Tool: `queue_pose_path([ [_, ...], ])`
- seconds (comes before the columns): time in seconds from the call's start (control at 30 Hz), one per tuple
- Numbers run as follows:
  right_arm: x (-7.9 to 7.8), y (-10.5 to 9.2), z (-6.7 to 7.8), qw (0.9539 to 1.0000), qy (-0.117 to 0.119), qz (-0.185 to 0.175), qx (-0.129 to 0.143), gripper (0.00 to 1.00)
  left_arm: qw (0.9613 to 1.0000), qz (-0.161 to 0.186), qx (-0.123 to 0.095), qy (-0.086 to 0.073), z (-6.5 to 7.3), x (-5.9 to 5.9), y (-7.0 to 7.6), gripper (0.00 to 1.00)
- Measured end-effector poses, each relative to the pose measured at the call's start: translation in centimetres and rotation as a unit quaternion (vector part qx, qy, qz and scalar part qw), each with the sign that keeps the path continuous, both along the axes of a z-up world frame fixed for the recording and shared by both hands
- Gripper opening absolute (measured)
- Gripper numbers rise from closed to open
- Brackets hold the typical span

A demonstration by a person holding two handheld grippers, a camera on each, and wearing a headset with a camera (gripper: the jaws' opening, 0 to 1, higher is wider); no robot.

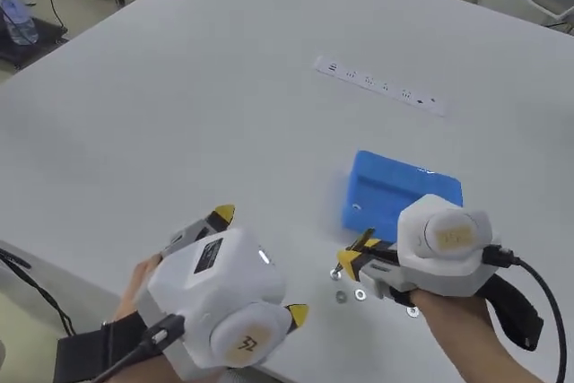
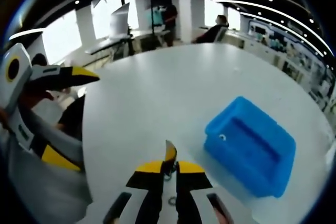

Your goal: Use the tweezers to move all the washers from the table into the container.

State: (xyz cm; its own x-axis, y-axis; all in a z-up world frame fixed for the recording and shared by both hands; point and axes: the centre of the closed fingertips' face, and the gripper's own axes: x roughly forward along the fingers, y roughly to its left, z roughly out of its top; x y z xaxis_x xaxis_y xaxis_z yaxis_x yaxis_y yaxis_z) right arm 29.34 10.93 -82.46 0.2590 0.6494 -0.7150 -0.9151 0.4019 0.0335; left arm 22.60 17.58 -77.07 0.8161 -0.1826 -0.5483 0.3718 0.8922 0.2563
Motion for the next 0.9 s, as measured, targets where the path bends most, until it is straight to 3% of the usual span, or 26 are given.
queue_pose_path([
  [0.33,-0.3,0.3,0.3,0.9979,-0.025,0.039,-0.044,0.04,1.0000,-0.004,0.006,-0.001,0.0,0.0,0.0,0.80],
  [0.63,-0.4,0.6,2.9,0.9975,-0.038,0.049,-0.034,0.04,1.0000,0.000,0.006,-0.003,0.1,0.1,0.1,0.80],
  [0.9,0.3,0.5,6.3,0.9988,-0.038,0.031,0.004,0.04,1.0000,-0.001,0.005,-0.005,0.1,0.1,0.1,0.80],
])
